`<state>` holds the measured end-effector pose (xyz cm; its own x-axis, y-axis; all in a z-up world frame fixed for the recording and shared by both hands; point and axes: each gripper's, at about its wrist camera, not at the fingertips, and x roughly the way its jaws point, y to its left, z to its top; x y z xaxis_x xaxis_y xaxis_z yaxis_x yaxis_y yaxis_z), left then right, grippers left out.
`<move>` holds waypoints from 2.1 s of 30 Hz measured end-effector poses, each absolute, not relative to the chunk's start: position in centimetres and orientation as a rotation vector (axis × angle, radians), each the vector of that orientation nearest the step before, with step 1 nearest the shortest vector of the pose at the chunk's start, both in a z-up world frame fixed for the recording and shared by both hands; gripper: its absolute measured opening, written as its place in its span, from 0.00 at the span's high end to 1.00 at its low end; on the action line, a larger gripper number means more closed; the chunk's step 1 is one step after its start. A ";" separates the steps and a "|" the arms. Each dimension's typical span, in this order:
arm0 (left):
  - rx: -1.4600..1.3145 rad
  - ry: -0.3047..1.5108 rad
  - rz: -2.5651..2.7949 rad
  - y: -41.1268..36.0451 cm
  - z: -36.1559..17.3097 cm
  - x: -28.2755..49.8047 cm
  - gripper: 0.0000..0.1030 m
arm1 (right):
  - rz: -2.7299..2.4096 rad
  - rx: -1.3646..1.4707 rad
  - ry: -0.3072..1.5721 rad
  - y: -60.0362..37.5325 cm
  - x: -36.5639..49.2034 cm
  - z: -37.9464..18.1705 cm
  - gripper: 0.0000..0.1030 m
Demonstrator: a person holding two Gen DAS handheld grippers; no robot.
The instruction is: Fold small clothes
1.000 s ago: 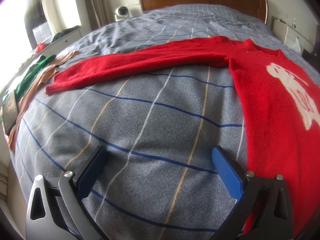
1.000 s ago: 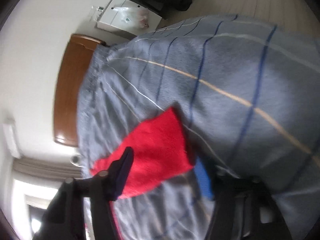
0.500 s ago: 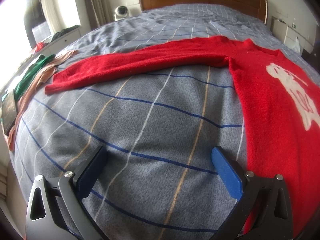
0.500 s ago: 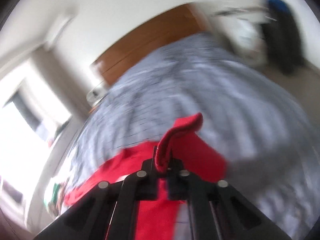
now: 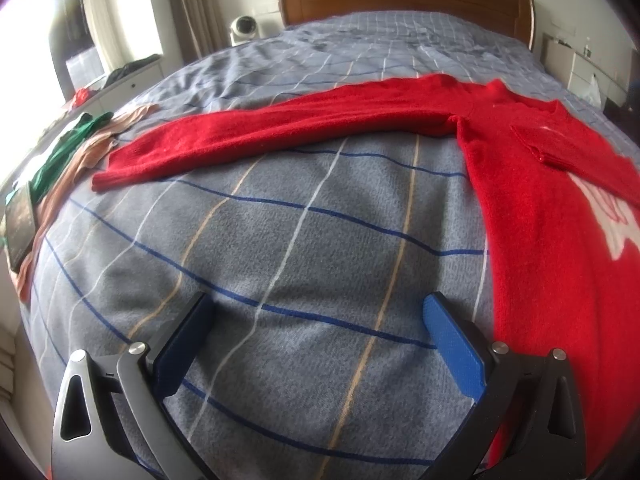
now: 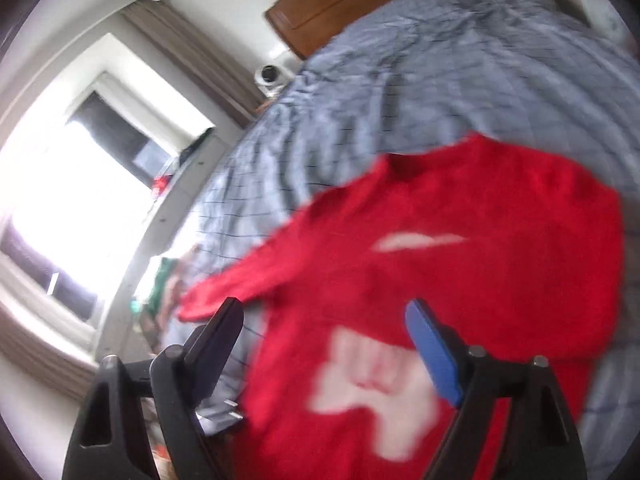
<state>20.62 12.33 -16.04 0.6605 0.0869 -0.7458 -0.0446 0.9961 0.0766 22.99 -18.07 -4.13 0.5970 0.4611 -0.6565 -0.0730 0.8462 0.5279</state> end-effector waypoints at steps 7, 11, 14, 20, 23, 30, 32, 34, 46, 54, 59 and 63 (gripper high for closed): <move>0.053 0.830 0.080 12.2 -16.0 20.5 0.00 | -0.029 0.319 0.869 -29.1 13.5 -8.7 0.19; 0.061 0.826 0.083 12.1 -16.0 20.5 0.00 | -0.228 0.291 0.795 -33.4 6.8 -10.5 0.19; 0.068 0.826 0.091 11.9 -16.0 20.3 0.00 | -0.305 0.291 0.790 -34.9 4.4 -12.1 0.18; 0.087 0.815 0.094 11.7 -16.0 20.1 0.00 | -0.331 0.194 0.786 -34.4 4.8 -14.0 0.04; 0.088 0.821 0.092 11.8 -16.1 20.1 0.00 | -0.340 0.168 0.784 -34.0 5.1 -14.3 0.00; 0.083 0.844 0.073 12.0 -16.0 20.3 0.00 | -0.329 0.177 0.761 -34.1 5.2 -14.8 0.00; 0.084 0.871 0.066 11.9 -15.5 20.3 0.00 | -0.329 0.175 0.755 -33.9 5.1 -15.0 0.00; 0.057 0.897 0.014 12.2 -14.3 20.6 0.00 | -0.327 0.177 0.753 -33.8 4.8 -15.0 0.00; -0.114 0.955 0.113 27.4 -7.3 29.4 0.00 | -0.327 0.176 0.745 -33.7 4.7 -15.1 0.00; -0.220 1.090 0.272 35.4 -11.5 33.3 0.09 | -0.329 0.171 0.738 -33.7 4.6 -15.1 0.00; -0.205 1.132 0.206 33.2 -12.6 33.6 0.77 | -0.328 0.173 0.738 -33.7 4.6 -15.1 0.00; -0.158 1.052 0.177 30.5 -9.2 33.7 0.94 | -0.329 0.172 0.739 -33.7 4.6 -15.1 0.00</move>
